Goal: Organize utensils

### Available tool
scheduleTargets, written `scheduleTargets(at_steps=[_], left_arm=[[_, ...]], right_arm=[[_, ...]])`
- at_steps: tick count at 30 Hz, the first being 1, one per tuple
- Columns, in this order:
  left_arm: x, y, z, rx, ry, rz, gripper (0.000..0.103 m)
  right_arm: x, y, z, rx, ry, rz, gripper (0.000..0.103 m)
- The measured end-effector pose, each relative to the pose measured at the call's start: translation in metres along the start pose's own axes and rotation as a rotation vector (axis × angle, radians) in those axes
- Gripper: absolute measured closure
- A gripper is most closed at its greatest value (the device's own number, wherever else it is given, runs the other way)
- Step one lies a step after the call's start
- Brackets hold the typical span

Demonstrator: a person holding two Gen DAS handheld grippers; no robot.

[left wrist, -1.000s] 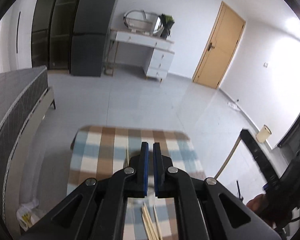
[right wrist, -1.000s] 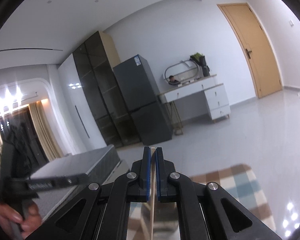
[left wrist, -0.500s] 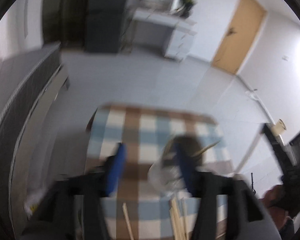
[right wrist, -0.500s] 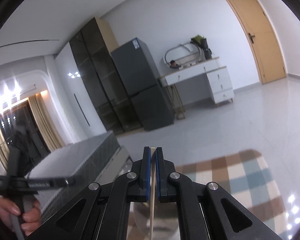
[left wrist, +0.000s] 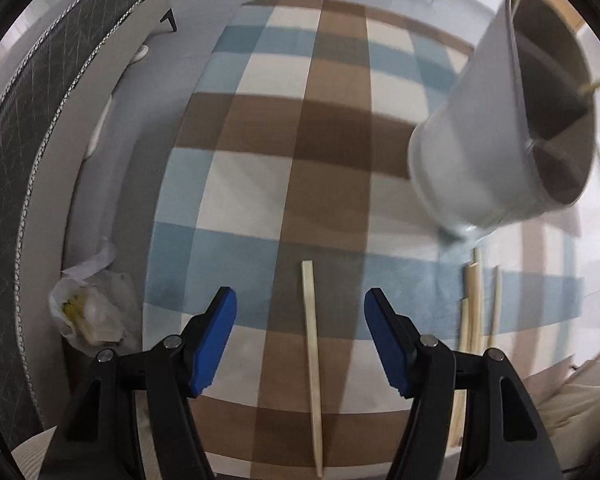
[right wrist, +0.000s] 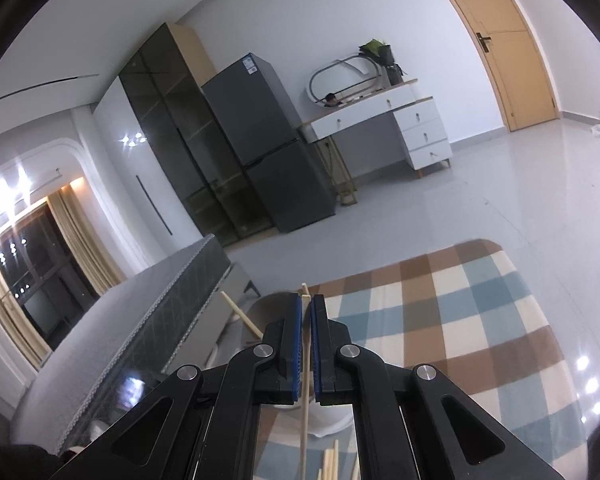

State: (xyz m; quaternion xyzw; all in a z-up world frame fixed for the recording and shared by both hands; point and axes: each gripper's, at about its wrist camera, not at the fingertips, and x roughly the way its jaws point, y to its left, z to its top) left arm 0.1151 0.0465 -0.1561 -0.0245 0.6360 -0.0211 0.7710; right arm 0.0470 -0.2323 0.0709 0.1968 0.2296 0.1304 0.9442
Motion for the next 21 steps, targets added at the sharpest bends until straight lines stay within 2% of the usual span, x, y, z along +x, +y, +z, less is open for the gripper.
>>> scheduleTargets(at_steps=[9,11,12,13,15,16,17,19,21], left_arm=[[0.018,-0.007,-0.007,0.033,0.023,0.066,0.043],[0.022,-0.006,-0.008,0.021,0.036,0.067,0.049],[0.025,-0.004,-0.008,-0.001,0.051,0.052,0.049],[0.023,-0.001,-0.009,-0.030,0.034,0.043,0.052],[0.023,-0.001,-0.008,-0.028,0.030,0.045,0.055],[0.021,-0.002,-0.008,-0.020,0.020,0.043,0.066],[0.019,-0.004,-0.007,-0.015,0.012,0.041,0.081],[0.018,-0.006,-0.004,-0.007,0.012,0.023,0.100],[0.019,-0.005,-0.001,-0.028,0.021,-0.003,0.101]], right_arm=[[-0.002,0.000,-0.002,-0.002,-0.010,0.029,0.099],[-0.003,-0.002,-0.002,-0.003,-0.016,0.027,0.099],[-0.003,-0.003,-0.002,-0.001,-0.018,0.028,0.099],[-0.004,-0.004,-0.002,0.003,-0.018,0.029,0.099],[-0.004,-0.005,-0.003,0.005,-0.016,0.029,0.099],[-0.004,-0.005,-0.003,0.005,-0.017,0.029,0.099],[-0.004,-0.005,-0.003,0.005,-0.019,0.029,0.099],[-0.006,-0.005,-0.004,0.005,-0.021,0.028,0.099],[-0.007,-0.004,-0.004,0.006,-0.009,0.019,0.099]])
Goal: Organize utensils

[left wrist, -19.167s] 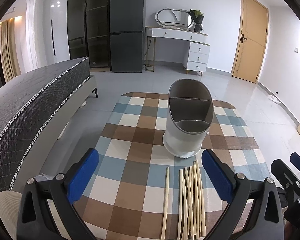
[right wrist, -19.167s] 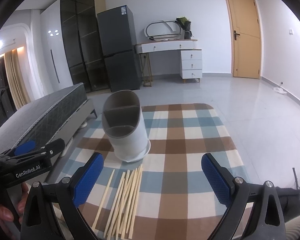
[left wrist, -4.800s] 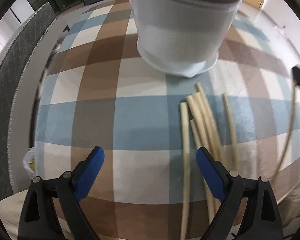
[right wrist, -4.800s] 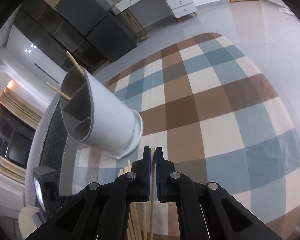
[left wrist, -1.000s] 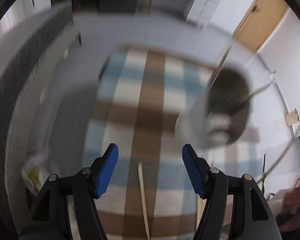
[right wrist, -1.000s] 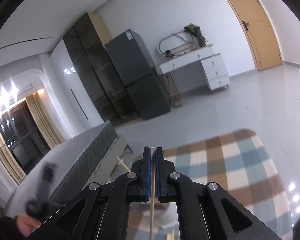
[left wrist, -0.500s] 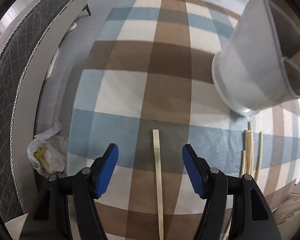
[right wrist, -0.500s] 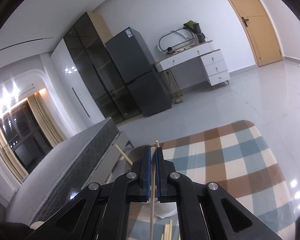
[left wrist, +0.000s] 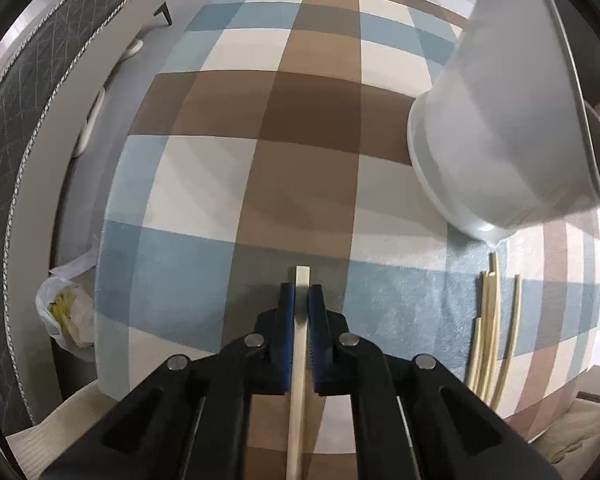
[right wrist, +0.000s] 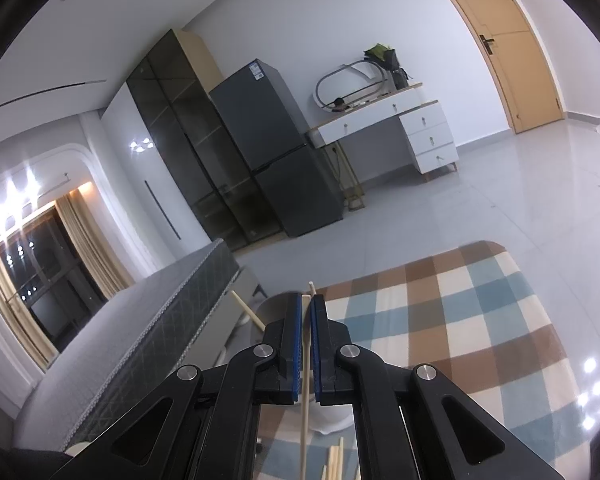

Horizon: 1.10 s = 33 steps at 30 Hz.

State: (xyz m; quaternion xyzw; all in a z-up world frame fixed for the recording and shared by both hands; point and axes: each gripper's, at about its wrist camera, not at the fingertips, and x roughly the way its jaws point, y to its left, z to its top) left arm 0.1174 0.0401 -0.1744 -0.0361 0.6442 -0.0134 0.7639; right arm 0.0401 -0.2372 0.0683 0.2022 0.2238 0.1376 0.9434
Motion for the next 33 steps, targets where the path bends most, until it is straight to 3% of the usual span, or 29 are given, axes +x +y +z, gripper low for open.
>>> scheduleTargets(at_steps=[3,13,21,28,33], left_arm=[[-0.003,0.007,-0.001,-0.059,0.000,-0.051,0.101],[-0.090,0.002,-0.039,-0.029,-0.256,-0.128,0.101],[-0.132,-0.009,-0.041,-0.031,-0.260,-0.282,0.101],[-0.199,-0.017,-0.029,-0.006,-0.349,-0.410,0.101],[-0.255,-0.025,-0.005,0.011,-0.484,-0.477,0.101]], right_arm=[[-0.011,0.005,-0.003,0.001,0.003,0.013,0.099],[-0.038,0.032,-0.025,-0.084,0.002,-0.028,0.099],[-0.047,0.055,-0.036,-0.126,0.020,-0.039,0.099],[-0.050,0.064,-0.011,-0.147,-0.033,-0.045,0.099],[-0.044,0.078,0.030,-0.197,-0.127,-0.034,0.099]])
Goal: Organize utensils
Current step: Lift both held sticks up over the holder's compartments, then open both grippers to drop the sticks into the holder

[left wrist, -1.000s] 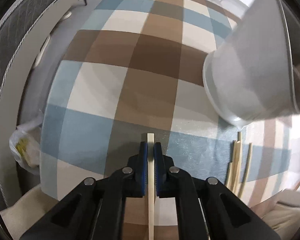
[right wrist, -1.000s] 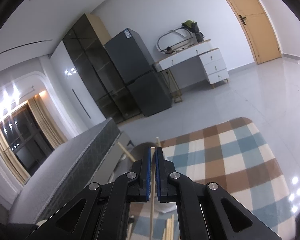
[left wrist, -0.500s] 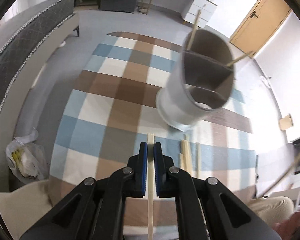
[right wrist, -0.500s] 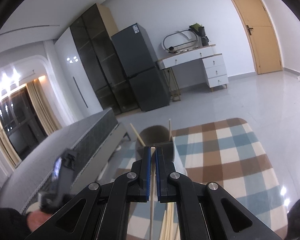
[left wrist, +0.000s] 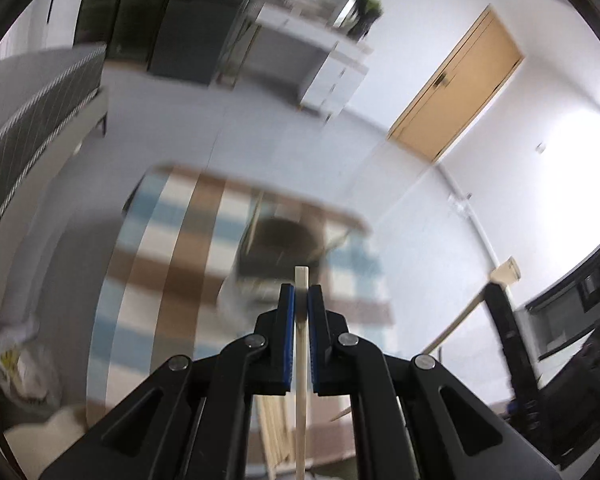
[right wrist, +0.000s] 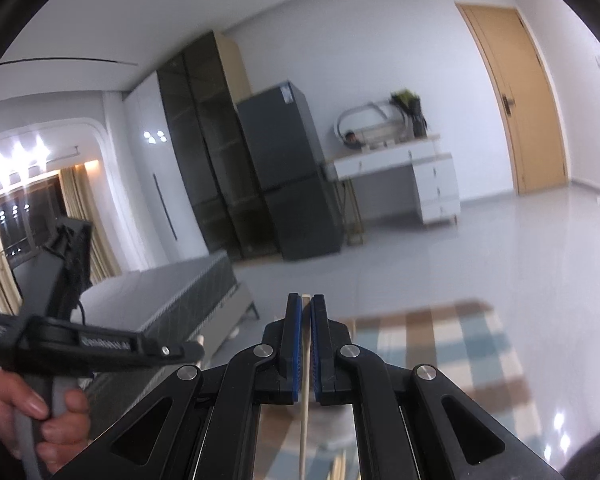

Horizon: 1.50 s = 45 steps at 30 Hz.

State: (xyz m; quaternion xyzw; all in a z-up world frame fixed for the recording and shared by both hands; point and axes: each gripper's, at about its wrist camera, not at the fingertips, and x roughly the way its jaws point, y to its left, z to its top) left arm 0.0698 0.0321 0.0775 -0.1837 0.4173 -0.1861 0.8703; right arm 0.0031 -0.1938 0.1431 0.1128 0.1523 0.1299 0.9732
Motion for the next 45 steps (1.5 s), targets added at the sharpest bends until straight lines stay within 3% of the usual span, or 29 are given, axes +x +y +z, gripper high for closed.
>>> scheduleTargets(at_steps=[8,13,16,24,30,36,41,43,45], left_arm=[[-0.013,-0.029,0.074,0.087,-0.290,0.016,0.101],[0.010,-0.029,0.095,0.137,-0.407,0.024,0.101],[0.035,-0.019,0.097,0.169,-0.440,-0.010,0.101],[0.075,0.002,0.094,0.206,-0.437,0.007,0.101],[0.087,0.004,0.088,0.245,-0.419,-0.002,0.101],[0.083,0.002,0.082,0.275,-0.392,0.008,0.101],[0.076,0.002,0.084,0.262,-0.312,0.023,0.099],[0.066,0.001,0.081,0.267,-0.296,0.024,0.097],[0.052,-0.001,0.078,0.253,-0.299,0.051,0.089]], right_arm=[[0.049,0.003,0.050,-0.027,-0.095,-0.004,0.099],[0.091,0.000,0.056,-0.052,-0.142,-0.025,0.099],[0.110,-0.006,0.049,-0.047,-0.168,-0.027,0.099],[0.146,-0.032,0.023,0.012,-0.148,-0.014,0.099],[0.156,-0.030,0.005,-0.041,-0.121,-0.023,0.099],[0.149,-0.024,-0.009,-0.088,-0.100,-0.017,0.096],[0.130,-0.025,-0.010,-0.091,-0.070,-0.011,0.095],[0.117,-0.027,-0.009,-0.074,-0.062,-0.015,0.089],[0.104,-0.032,-0.008,-0.057,-0.059,-0.025,0.075]])
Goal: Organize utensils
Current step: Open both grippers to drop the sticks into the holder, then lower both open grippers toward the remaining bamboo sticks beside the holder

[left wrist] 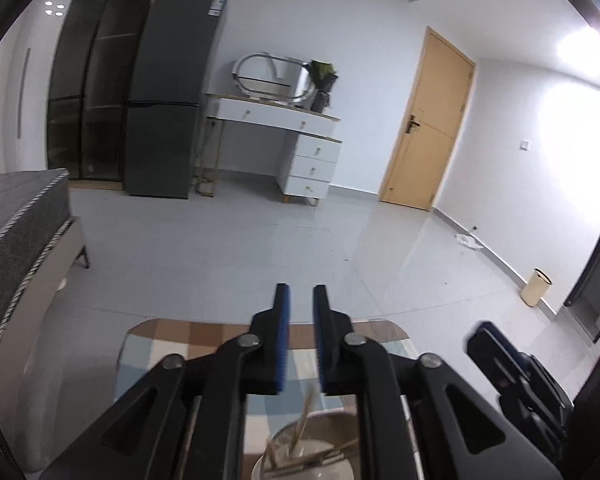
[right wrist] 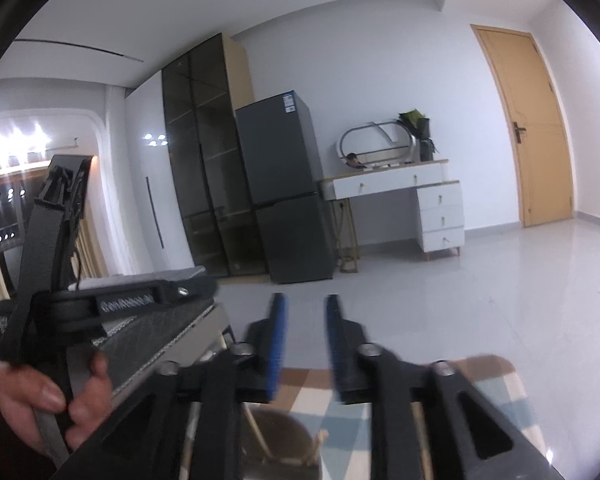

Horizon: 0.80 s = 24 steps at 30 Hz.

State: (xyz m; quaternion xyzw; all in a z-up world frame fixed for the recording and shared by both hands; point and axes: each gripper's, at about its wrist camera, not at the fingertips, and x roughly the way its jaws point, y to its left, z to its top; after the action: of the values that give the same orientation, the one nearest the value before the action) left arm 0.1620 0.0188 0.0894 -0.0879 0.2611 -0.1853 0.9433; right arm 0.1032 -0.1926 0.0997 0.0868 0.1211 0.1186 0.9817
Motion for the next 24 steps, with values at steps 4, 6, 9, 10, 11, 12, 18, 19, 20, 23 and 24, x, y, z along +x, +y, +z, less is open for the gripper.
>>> scheduleTargets(at_steps=[4,6,9,10,11,12,18,19,20,23,24], left_arm=[[-0.036,-0.002,0.001,-0.046,-0.013,0.053,0.066],[-0.051,-0.009,0.000,-0.039,-0.011,0.069,0.058],[-0.080,-0.024,-0.005,-0.039,-0.015,0.120,0.034],[-0.085,-0.028,-0.006,-0.046,-0.014,0.144,0.027],[-0.092,-0.033,-0.007,-0.055,-0.012,0.167,0.023],[-0.102,-0.039,-0.010,-0.061,-0.018,0.173,0.021],[-0.141,-0.067,-0.030,-0.032,-0.035,0.229,0.011],[-0.145,-0.070,-0.033,-0.038,-0.035,0.222,0.011],[-0.145,-0.071,-0.035,-0.041,-0.031,0.225,0.011],[-0.149,-0.075,-0.044,-0.034,-0.024,0.229,0.011],[-0.151,-0.074,-0.047,-0.030,-0.023,0.234,0.011]], right_arm=[[-0.035,-0.008,0.002,0.039,0.019,-0.021,0.065],[-0.051,-0.008,0.006,0.054,0.017,-0.026,0.058],[-0.075,-0.004,0.015,0.073,0.025,0.003,0.055],[-0.084,-0.001,0.018,0.068,0.024,0.010,0.055],[-0.091,0.002,0.019,0.062,0.019,0.012,0.054],[-0.101,0.006,0.022,0.053,0.008,0.014,0.050],[-0.151,0.019,0.027,0.046,-0.056,-0.013,0.022],[-0.158,0.020,0.026,0.048,-0.058,-0.016,0.022],[-0.161,0.021,0.025,0.050,-0.057,-0.016,0.019],[-0.174,0.022,0.022,0.054,-0.053,-0.016,0.012],[-0.177,0.023,0.019,0.056,-0.048,-0.015,0.010]])
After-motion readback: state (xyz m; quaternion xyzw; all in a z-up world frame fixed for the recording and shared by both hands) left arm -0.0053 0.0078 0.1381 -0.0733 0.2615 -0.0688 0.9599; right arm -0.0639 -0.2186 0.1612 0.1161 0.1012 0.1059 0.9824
